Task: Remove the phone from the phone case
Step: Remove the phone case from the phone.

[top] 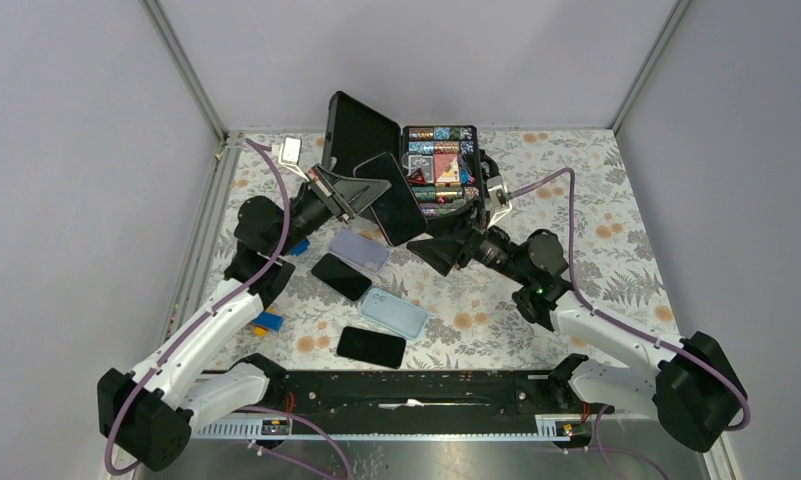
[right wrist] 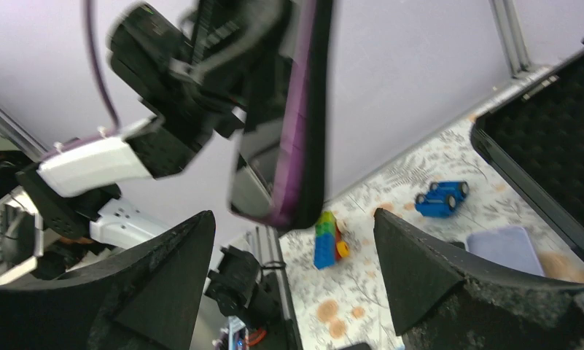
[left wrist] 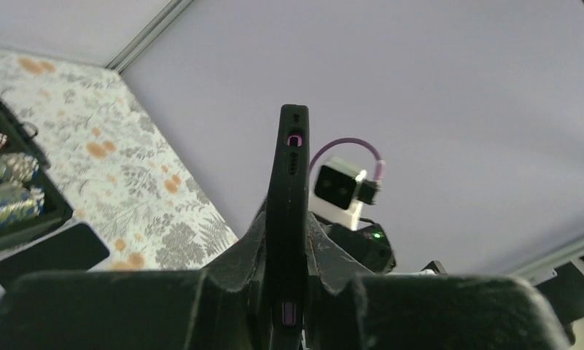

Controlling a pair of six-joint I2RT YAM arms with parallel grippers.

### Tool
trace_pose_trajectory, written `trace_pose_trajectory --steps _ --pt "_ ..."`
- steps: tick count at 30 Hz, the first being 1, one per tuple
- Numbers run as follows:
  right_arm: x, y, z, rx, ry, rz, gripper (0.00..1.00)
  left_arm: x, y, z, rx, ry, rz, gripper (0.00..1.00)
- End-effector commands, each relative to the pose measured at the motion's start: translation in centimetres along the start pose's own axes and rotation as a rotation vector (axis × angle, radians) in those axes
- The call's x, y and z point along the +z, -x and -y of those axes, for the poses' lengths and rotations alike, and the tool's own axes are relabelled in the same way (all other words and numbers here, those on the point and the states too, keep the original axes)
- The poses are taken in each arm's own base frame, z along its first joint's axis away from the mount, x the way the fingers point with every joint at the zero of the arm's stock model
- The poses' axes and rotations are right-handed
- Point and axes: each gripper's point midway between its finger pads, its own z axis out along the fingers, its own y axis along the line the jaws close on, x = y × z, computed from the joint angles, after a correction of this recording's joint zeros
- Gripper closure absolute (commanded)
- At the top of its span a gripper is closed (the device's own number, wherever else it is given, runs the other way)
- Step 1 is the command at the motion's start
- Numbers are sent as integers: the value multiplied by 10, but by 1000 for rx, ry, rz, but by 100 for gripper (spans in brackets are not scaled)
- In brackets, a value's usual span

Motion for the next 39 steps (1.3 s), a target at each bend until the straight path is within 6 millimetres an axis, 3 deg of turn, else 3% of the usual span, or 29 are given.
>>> trace_pose_trajectory --steps 1,5,10,17,24,26,31,34,36,39 --pt "5 49 -47 -11 158 226 14 1 15 4 -53 -23 96 100" --pt "4 46 -38 31 126 264 14 -3 17 -8 -87 7 136 100" --pt "-9 49 -6 144 -17 402 14 -13 22 -16 -129 32 212 100" --pt "0 35 22 288 -138 366 16 -17 27 -18 -160 63 242 100" --pt "4 28 31 388 -170 366 21 -12 27 -12 -223 55 221 100" --pt "4 27 30 401 -156 369 24 -11 25 -15 -260 54 227 100" --pt "6 21 19 406 -89 327 48 -10 25 -25 -344 60 255 100" --pt "6 20 16 412 -67 330 54 -9 24 -30 -378 53 260 100" --pt "5 22 11 402 -29 335 50 -8 24 -32 -402 55 262 100" --pt "4 20 9 403 -8 340 30 -7 24 -39 -457 75 272 100"
